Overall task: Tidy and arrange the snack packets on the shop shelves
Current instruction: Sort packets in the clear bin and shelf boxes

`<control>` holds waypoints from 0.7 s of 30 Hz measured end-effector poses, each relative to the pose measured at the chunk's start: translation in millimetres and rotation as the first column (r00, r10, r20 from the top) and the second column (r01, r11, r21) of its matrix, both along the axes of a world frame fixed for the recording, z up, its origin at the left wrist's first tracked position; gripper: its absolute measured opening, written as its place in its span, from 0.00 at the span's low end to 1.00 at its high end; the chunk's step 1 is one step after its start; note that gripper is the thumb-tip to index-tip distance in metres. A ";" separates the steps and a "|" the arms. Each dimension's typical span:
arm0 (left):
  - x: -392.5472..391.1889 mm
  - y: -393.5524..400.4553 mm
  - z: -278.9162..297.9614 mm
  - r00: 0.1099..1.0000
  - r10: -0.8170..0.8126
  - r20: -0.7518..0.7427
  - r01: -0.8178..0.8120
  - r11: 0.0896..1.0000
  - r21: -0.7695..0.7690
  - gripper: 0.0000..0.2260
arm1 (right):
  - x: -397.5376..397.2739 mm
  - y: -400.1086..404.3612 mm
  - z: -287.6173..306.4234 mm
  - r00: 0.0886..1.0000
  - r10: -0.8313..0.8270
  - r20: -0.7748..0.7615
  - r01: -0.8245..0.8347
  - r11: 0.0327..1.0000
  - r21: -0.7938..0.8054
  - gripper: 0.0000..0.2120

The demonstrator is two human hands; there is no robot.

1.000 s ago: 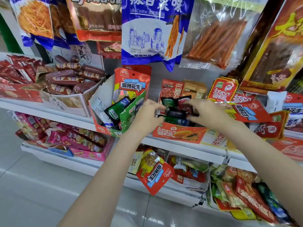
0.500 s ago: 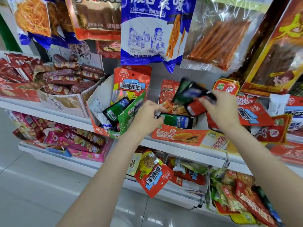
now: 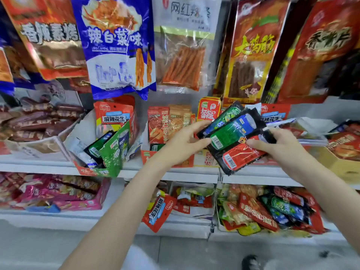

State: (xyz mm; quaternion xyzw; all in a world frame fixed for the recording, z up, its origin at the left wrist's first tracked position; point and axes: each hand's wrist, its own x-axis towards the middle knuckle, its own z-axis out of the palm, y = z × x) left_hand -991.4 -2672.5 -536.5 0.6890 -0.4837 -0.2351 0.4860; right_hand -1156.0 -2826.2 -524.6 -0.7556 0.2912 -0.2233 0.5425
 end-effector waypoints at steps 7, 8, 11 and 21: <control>-46.3 -30.1 -1.1 0.991 -0.127 -0.029 0.130 0.969 0.209 0.20 | -60.0 -11.3 -32.2 0.999 -0.024 0.028 0.019 0.983 0.181 0.12; -53.5 -34.1 -3.0 0.989 -0.145 -0.040 0.150 0.962 0.227 0.21 | -67.3 -15.0 -34.5 0.999 -0.034 0.036 0.026 0.982 0.186 0.15; -68.4 -47.8 -2.1 0.984 -0.171 0.044 0.154 0.954 0.258 0.21 | -85.9 -26.8 -33.2 0.999 -0.051 -0.002 0.051 0.998 0.040 0.14; -106.0 -110.0 15.9 0.945 -0.203 0.258 0.159 0.971 0.181 0.17 | -127.8 -61.4 -7.4 0.984 -0.125 0.124 0.142 0.980 -0.137 0.11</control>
